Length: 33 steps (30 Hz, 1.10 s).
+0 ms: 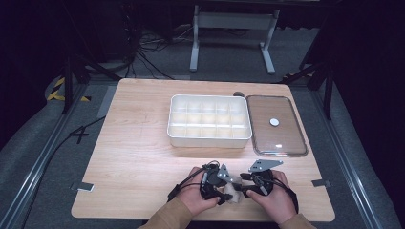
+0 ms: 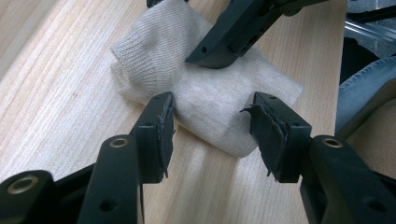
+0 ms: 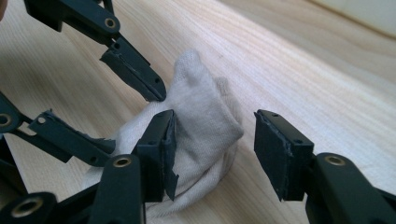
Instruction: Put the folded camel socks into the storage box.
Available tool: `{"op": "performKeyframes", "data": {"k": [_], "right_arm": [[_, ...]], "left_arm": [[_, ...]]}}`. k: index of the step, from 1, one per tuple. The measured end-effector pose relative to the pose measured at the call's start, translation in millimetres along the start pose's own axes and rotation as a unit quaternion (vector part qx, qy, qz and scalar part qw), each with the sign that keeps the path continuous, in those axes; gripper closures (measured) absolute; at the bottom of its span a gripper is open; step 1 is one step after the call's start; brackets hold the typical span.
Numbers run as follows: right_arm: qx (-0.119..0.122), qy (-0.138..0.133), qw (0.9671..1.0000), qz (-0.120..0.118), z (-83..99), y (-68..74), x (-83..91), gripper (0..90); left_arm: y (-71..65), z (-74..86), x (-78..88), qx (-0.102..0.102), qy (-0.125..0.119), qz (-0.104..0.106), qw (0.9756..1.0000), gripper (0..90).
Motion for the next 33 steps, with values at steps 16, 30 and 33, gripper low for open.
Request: {"op": "performKeyframes", "data": {"k": [16,30,33], "right_arm": [[-0.055,0.031,0.9964,-0.056,2.4,3.7,-10.8,55.0],[-0.049,0.027,0.9952,-0.081,0.0,10.7,-9.2,73.9],[-0.040,0.025,0.9956,-0.081,-0.9,11.4,-8.6,74.9]], "left_arm": [[0.5,6.5,2.1,0.010,0.004,-0.004,0.9999,49.8],[2.4,7.9,5.8,0.012,0.001,-0.002,0.9999,49.7],[4.3,7.5,9.9,0.016,-0.004,-0.003,0.9999,49.2]]}}
Point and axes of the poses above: each handheld gripper's, and its own axes: x roughly backward along the jaws, z roughly out of its underside, y roughly to its left, the point moved 9 cm from there along -x, roughly forward along the jaws, and after that the axes turned 9 degrees about -y, right-handed, at the moved point
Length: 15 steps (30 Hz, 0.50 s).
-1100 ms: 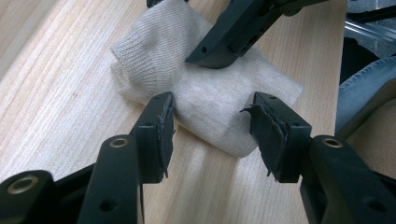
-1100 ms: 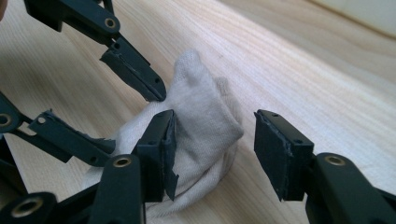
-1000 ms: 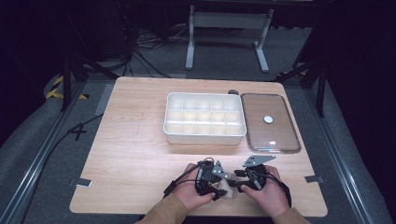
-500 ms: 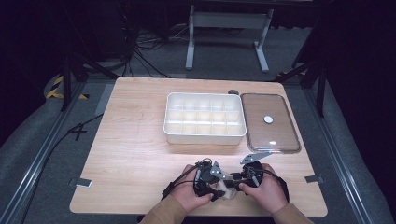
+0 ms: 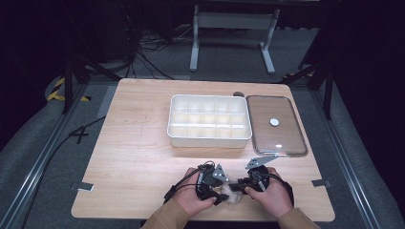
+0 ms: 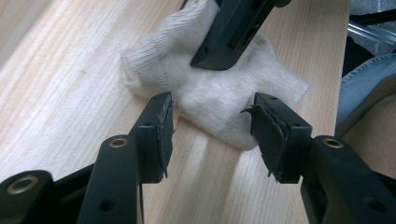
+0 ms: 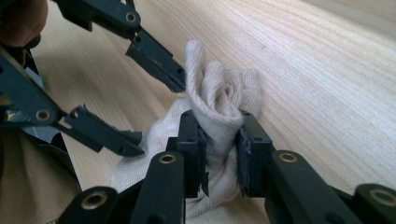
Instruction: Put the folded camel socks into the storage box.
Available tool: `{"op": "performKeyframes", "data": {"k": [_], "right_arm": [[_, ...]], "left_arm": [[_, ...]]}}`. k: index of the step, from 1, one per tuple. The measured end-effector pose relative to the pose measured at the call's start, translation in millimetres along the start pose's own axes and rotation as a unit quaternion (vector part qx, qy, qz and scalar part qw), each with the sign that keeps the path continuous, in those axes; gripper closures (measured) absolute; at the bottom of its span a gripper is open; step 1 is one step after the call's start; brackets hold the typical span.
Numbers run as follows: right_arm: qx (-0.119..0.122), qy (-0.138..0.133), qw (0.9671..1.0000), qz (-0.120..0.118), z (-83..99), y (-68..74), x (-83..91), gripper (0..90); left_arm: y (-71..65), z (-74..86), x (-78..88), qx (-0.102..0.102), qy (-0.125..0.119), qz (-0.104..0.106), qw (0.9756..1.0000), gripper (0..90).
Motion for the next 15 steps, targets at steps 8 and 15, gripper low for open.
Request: {"op": "performKeyframes", "data": {"k": [8,15], "right_arm": [[0.035,-0.023,0.9991,0.004,-8.9,3.4,6.3,75.6],[0.084,-0.058,0.9945,0.025,-22.1,3.8,18.9,75.5]], "left_arm": [[12.2,-3.5,17.2,0.014,-0.025,-0.007,0.9996,49.0],[26.1,-5.5,32.8,0.037,-0.049,-0.028,0.9977,48.9]]}}
Point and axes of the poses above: each handheld gripper's, and its own axes: x roughly backward along the jaws, z roughly out of its underside, y roughly to its left, the point moved 9 cm from there along -x, roughly forward along the jaws, and after that the axes turned 9 degrees about -y, right-handed, at the moved point
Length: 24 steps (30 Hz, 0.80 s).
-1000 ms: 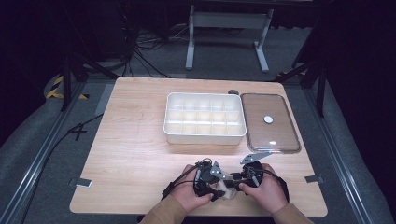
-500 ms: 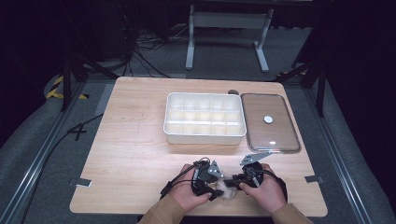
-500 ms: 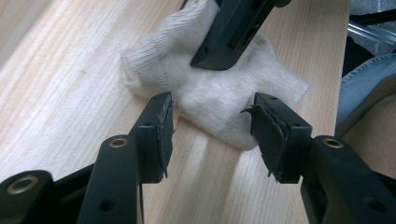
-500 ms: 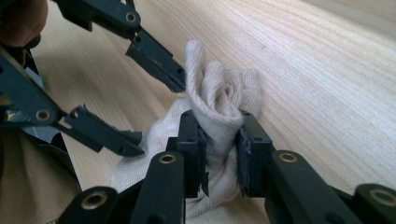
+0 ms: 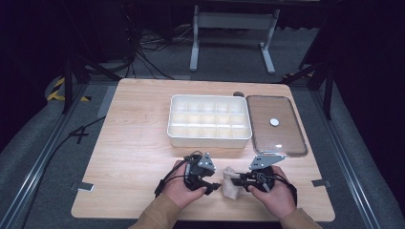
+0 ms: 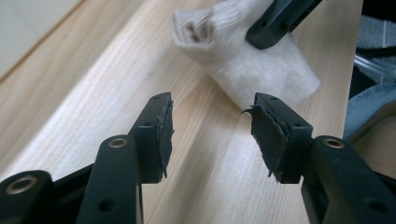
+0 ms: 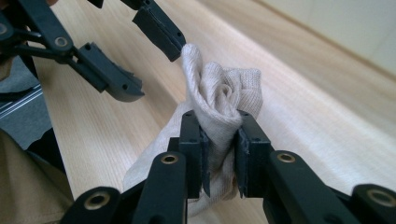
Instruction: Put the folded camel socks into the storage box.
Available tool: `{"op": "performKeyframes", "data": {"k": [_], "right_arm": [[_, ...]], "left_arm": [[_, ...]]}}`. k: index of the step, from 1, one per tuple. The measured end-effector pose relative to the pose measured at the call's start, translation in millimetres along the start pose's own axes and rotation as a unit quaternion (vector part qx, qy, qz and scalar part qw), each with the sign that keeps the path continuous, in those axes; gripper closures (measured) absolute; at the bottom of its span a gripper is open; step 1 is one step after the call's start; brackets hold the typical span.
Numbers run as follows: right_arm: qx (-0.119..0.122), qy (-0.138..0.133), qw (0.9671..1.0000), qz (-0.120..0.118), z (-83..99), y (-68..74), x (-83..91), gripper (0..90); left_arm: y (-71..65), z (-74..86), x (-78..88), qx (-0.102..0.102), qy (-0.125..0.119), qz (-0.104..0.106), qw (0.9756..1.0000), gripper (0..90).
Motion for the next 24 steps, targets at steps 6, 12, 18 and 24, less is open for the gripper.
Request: {"op": "performKeyframes", "data": {"k": [6,12,18,24], "right_arm": [[0.007,-0.023,0.9997,0.009,-9.4,-3.1,9.0,75.4],[0.017,-0.034,0.9990,0.021,-15.0,-8.0,14.2,75.4],[0.034,-0.047,0.9977,0.035,-25.3,-14.3,19.7,75.4],[0.046,-0.055,0.9962,0.049,-42.5,-27.4,28.7,75.3]], "left_arm": [[8.4,1.9,6.6,0.006,0.002,-0.013,0.9999,48.9],[15.7,2.0,14.6,0.016,-0.004,-0.026,0.9995,48.9],[22.0,4.3,21.8,0.021,-0.003,-0.036,0.9991,48.9],[25.6,4.8,27.1,0.028,-0.011,-0.042,0.9987,49.0]]}}
Point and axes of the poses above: each handheld gripper's, and its own axes: x roughly backward along the jaws, z roughly out of its underside, y roughly to its left, the point moved 9 cm from there along -x, roughly forward along the jaws, and after that the axes turned 9 degrees about -y, right-handed, at the moved point
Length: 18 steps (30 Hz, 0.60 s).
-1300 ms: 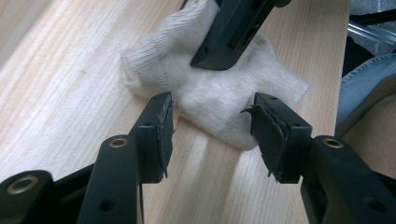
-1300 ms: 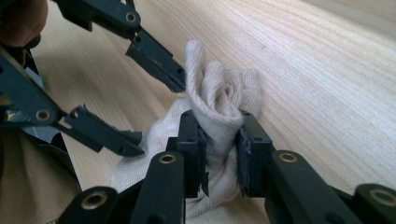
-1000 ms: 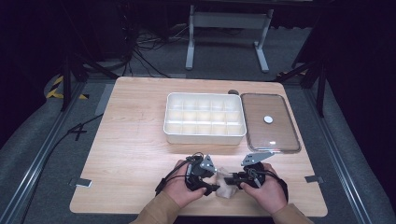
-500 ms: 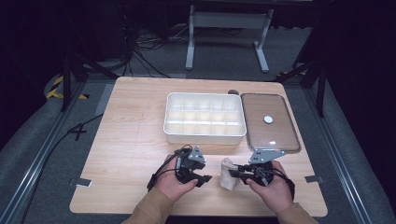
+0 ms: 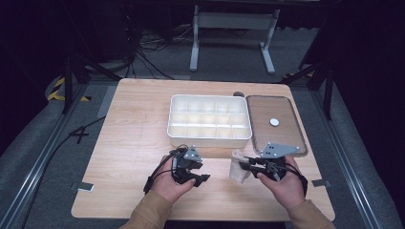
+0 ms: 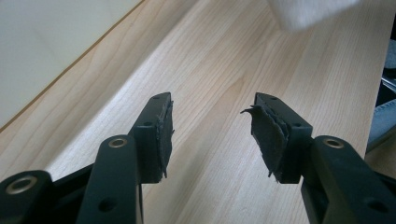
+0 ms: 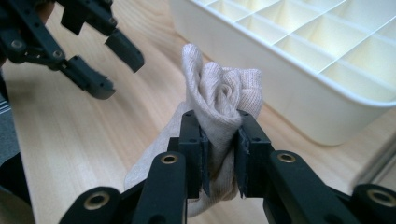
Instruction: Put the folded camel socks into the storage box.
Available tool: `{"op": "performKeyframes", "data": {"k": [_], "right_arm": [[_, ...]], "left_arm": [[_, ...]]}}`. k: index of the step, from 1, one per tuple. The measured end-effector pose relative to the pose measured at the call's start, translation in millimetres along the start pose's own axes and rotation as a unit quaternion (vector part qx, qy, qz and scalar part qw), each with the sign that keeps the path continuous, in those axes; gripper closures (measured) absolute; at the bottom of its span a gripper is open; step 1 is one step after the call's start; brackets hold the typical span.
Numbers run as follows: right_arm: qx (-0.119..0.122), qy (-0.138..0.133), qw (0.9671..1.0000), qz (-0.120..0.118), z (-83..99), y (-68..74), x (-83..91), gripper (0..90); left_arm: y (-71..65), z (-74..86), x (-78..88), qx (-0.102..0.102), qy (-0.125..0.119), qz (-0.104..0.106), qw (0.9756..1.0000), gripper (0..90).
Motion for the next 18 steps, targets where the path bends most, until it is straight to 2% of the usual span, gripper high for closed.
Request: {"op": "performKeyframes", "data": {"k": [7,8,13,18], "right_arm": [[0.003,-0.011,0.9999,0.011,-21.3,-19.7,1.4,75.2],[0.003,-0.013,0.9999,0.011,-23.2,-21.3,0.8,75.1],[0.015,-0.018,0.9995,0.019,-33.6,-32.7,-3.8,75.1],[0.025,-0.022,0.9988,0.037,-46.8,-52.2,-9.1,75.1]], "left_arm": [[4.1,1.9,5.8,0.000,0.000,-0.005,1.0000,49.6],[4.0,1.8,6.3,0.006,-0.005,-0.006,1.0000,49.6],[6.1,3.1,9.4,0.009,-0.005,-0.009,0.9999,49.7],[8.5,6.0,13.3,0.009,-0.004,-0.012,0.9999,49.6]]}}
Point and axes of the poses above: each handheld gripper's, and its own axes: x roughly backward along the jaws, z roughly out of its underside, y roughly to its left, the point moved 9 cm from there along -x, roughly forward along the jaws, and after that the axes turned 9 degrees about -y, right-handed, at the moved point
